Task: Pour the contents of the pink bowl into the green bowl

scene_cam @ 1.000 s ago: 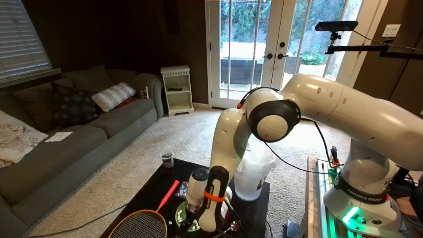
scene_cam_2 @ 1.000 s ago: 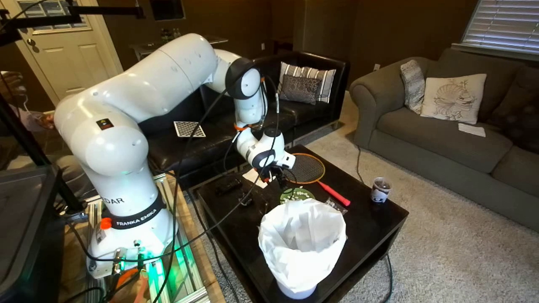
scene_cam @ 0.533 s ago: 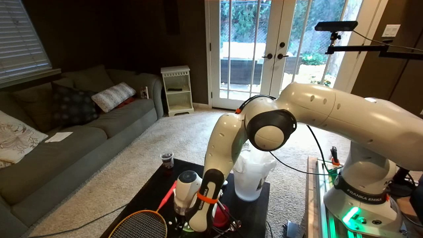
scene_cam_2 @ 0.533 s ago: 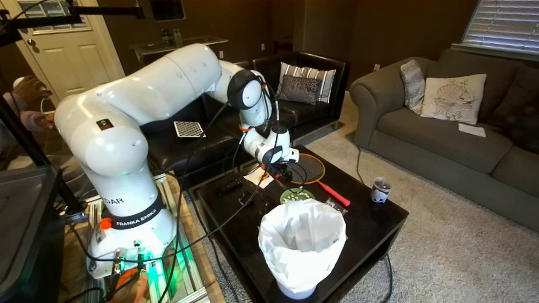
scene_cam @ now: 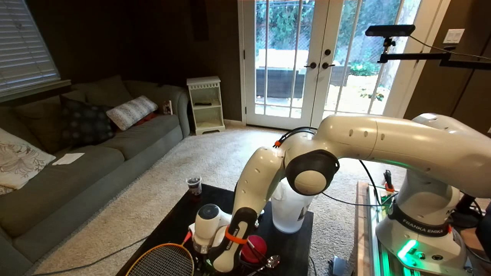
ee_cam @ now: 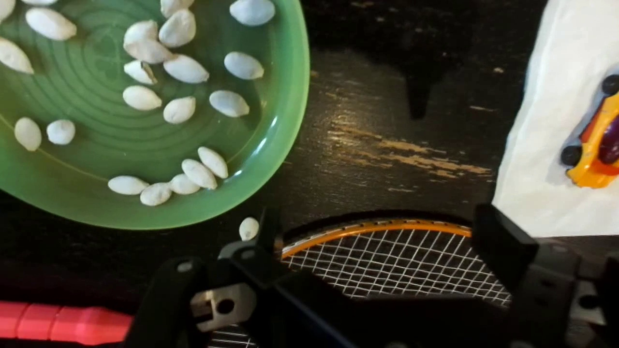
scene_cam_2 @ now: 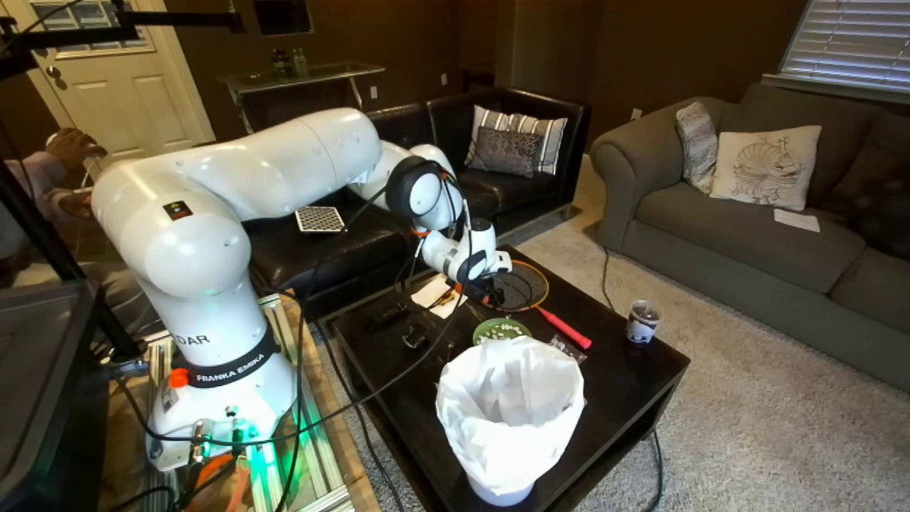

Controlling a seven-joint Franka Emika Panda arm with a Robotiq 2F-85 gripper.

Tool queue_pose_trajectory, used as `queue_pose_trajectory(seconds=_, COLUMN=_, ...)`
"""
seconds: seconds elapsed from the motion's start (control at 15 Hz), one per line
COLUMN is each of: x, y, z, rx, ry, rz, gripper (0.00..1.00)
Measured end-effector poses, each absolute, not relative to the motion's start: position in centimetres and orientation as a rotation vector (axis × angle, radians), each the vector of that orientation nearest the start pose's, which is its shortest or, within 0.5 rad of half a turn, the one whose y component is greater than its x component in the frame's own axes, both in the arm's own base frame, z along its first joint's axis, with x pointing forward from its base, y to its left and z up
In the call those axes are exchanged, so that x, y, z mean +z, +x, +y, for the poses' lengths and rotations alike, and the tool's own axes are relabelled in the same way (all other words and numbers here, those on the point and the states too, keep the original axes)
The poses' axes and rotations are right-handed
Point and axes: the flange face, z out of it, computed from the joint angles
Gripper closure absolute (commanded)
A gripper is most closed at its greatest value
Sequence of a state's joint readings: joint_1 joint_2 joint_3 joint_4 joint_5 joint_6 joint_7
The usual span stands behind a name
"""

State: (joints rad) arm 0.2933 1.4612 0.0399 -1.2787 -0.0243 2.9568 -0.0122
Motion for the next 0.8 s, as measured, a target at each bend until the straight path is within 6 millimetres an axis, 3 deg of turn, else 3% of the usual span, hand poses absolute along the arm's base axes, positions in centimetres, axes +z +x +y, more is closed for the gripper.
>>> queue_pose_trajectory(seconds=0.4, x=-11.6, y=64.4, z=20.4, rx=-0.394, ry=-3.039, rz=-0.621, gripper=0.0)
queue_pose_trajectory(seconds=0.8, x=-11.4, y=64.7, z=19.7, rx=-0.397, ry=-3.05, rz=-0.654, gripper=0.0)
